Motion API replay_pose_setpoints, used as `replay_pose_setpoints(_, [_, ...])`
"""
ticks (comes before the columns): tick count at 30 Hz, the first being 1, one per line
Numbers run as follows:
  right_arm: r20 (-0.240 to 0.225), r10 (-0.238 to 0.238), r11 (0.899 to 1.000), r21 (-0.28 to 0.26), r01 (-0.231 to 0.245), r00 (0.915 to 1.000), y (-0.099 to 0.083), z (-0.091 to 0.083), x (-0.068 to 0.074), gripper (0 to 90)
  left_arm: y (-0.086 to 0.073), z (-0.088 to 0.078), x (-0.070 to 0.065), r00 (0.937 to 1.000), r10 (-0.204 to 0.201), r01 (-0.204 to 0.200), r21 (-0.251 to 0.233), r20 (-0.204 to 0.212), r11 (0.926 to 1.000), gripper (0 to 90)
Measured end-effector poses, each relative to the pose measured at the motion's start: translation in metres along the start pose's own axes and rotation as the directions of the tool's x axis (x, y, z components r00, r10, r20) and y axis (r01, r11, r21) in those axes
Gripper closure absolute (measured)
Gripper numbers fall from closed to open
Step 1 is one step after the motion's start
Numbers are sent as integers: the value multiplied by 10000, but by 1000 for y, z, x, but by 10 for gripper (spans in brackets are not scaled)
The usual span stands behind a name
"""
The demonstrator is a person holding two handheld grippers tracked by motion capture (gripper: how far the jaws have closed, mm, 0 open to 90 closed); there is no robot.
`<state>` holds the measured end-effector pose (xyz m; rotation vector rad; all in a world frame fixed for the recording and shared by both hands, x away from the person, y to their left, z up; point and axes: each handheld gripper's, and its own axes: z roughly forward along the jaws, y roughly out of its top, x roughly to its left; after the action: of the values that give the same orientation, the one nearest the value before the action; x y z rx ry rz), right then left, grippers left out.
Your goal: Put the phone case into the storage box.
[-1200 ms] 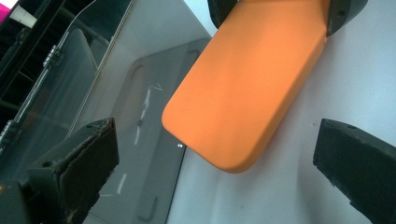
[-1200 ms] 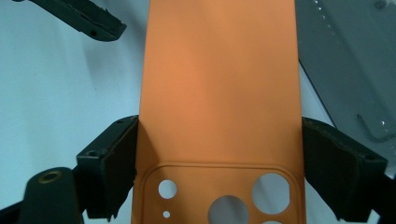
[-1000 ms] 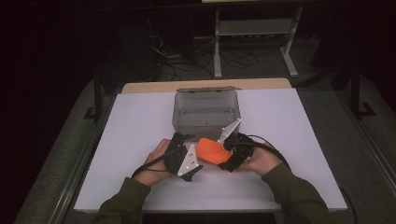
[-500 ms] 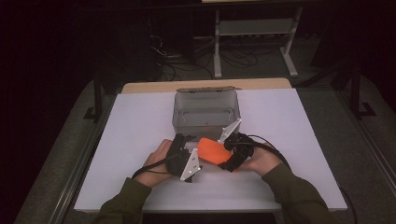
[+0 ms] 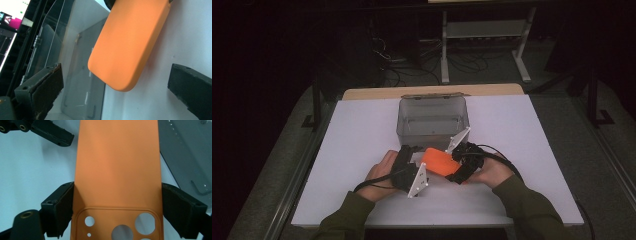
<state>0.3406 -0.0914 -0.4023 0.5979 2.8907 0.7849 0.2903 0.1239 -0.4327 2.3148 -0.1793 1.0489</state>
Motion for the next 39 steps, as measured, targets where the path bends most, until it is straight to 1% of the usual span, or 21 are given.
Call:
replay_pose_setpoints(3, [7, -36, 10000, 9, 36, 10000, 0, 0, 0, 155, 0, 0, -1, 9998, 161, -160, 60, -94, 9999, 0])
replay_pose_setpoints(4, [2, -26, 10000, 10, 26, 10000, 0, 0, 0, 155, 0, -1, 0, 9992, 376, -373, 201, -127, 9991, 0])
replay_pose_setpoints(5, [3, -49, 10000, 5, 49, 10000, 0, 0, 0, 155, 0, -1, 0, 9988, 464, -460, 239, -150, 9987, 0])
replay_pose_setpoints(9, [16, -49, 10000, -12, 49, 10000, 0, 0, 0, 155, 1, -1, -2, 9974, 674, -665, 355, -248, 9972, 0])
replay_pose_setpoints(17, [5, -27, 10000, -19, 27, 10000, 0, 0, 0, 155, 1, 0, -4, 9939, 1006, -986, 456, -445, 9941, 0])
replay_pose_setpoints(25, [5, -17, 10000, -19, 17, 10000, 0, 0, 0, 155, 2, 1, -5, 9906, 1216, -1185, 521, -632, 9916, 0])
replay_pose_setpoints(33, [18, -30, 10000, -37, 30, 10000, 0, 0, -1, 155, 2, 0, -6, 9836, 1555, -1502, 621, -919, 9867, 0])
replay_pose_setpoints(37, [2, -5, 10000, -44, 5, 10000, 0, -1, -1, 155, 4, 0, -8, 9818, 1634, -1584, 577, -965, 9857, 0])
replay_pose_setpoints(39, [-13, 12, 10000, -78, -12, 10000, 1, -1, 0, 155, 5, 0, -9, 9797, 1730, -1676, 604, -1009, 9840, 0])
